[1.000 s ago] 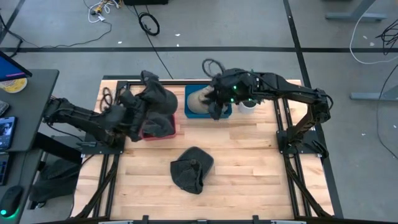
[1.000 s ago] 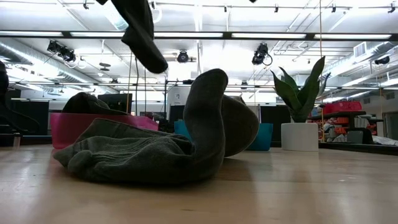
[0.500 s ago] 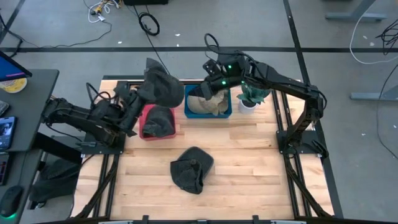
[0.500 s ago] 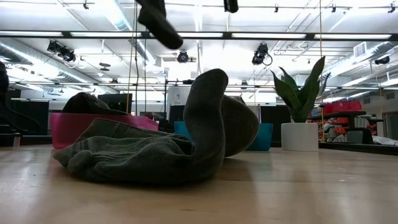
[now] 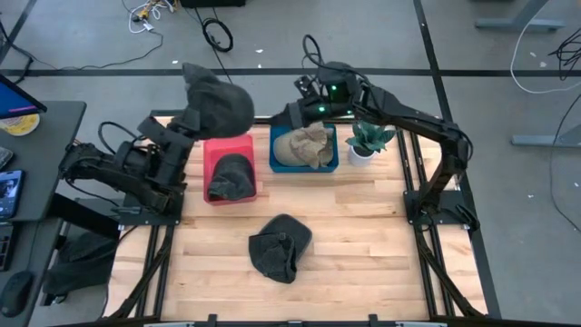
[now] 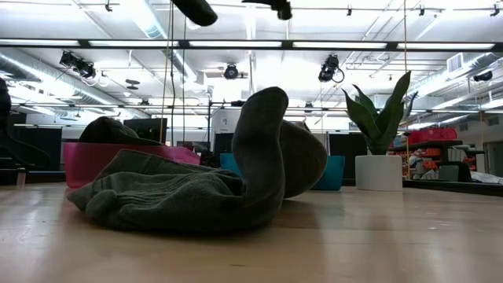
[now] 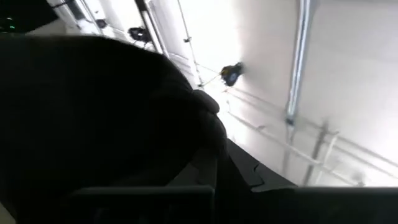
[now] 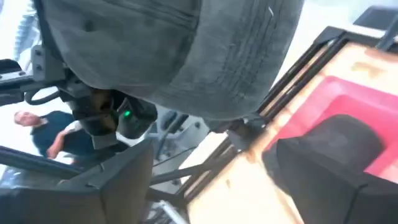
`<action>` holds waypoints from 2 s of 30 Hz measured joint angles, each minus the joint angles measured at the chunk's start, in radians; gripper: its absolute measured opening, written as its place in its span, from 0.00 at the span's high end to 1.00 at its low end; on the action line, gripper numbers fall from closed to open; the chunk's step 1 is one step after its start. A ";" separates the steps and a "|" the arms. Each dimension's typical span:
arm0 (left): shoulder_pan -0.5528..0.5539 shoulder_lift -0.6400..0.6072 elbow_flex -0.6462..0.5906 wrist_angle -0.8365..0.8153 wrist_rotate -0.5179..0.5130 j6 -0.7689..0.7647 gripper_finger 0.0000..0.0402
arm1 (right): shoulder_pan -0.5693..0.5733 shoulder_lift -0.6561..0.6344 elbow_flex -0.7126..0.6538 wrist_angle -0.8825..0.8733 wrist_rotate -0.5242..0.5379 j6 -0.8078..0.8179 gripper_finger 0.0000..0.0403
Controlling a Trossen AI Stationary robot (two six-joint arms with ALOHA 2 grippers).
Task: Pick & Place hat
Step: Put the top black cap into the red bin
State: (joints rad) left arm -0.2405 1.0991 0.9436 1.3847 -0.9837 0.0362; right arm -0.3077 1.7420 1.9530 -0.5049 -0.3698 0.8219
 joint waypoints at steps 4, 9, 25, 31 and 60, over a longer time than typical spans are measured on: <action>0.000 -0.002 0.000 0.001 0.058 -0.053 0.98 | -0.003 0.041 0.000 0.092 -0.023 0.038 0.12; 0.000 -0.002 0.000 0.001 0.083 -0.060 0.98 | -0.015 0.077 -0.001 0.108 -0.012 0.034 0.12; -0.006 -0.001 0.000 -0.012 0.107 -0.026 0.98 | -0.020 0.088 -0.001 0.343 -0.029 0.104 0.42; -0.006 -0.001 0.000 -0.018 0.106 0.002 0.98 | -0.023 0.088 -0.001 0.345 -0.032 0.094 0.75; -0.143 0.000 0.000 -0.080 0.006 0.610 0.35 | -0.078 -0.148 0.000 0.008 -0.117 -0.035 0.98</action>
State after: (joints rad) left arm -0.3837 1.0988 0.9440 1.3048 -0.9780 0.6461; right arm -0.3859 1.5939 1.9528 -0.4969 -0.4863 0.7872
